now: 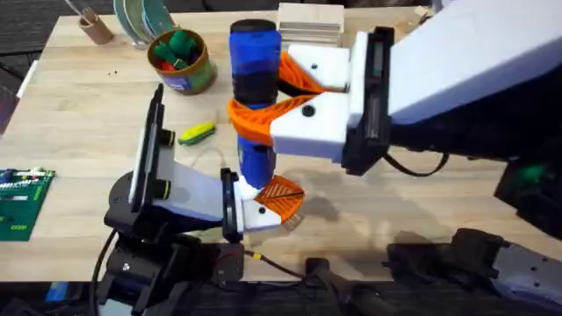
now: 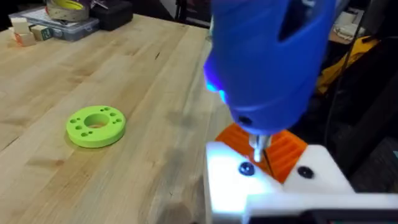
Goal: Pick up the gripper from the table and insert it into the empty holder that is missing its gripper. Then pick up a screw, insert it into the mounting hole, and use the screwdriver to tighten it. Finally, clean up the table by picking up the vegetable and placing it into the bucket.
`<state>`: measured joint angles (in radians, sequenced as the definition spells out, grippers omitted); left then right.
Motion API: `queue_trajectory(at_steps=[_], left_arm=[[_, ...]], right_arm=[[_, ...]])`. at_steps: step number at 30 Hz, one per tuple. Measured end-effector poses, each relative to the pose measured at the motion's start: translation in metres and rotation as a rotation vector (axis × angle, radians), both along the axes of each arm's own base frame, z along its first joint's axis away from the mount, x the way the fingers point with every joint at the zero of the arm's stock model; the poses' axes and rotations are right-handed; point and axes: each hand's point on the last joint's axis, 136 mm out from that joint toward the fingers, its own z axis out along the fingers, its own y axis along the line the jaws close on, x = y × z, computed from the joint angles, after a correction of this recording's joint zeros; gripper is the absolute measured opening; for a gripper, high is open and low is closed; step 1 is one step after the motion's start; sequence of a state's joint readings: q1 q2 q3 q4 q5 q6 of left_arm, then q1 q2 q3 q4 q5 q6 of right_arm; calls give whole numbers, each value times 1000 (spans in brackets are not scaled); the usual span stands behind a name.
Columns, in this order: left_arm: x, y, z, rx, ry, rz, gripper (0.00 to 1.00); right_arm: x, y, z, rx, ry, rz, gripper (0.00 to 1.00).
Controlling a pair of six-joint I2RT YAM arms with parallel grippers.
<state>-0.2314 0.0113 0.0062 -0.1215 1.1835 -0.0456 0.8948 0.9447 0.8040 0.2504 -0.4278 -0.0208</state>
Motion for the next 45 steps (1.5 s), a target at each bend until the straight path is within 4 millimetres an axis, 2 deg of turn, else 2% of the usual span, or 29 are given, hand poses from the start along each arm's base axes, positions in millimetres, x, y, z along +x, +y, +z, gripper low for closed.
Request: queue_trajectory(at_steps=[8,21,30,45], left_arm=[[0,0,0,0,1,0,9],[0,0,0,0,0,0,9],[0,0,0,0,0,0,9],[0,0,0,0,1,0,9]], right_arm=[[5,7,-10,-22,21,1,120],[5,7,-9,-17,16,1,116],[0,0,2,6,-16,1,111],[3,4,-6,-16,1,1,105]])
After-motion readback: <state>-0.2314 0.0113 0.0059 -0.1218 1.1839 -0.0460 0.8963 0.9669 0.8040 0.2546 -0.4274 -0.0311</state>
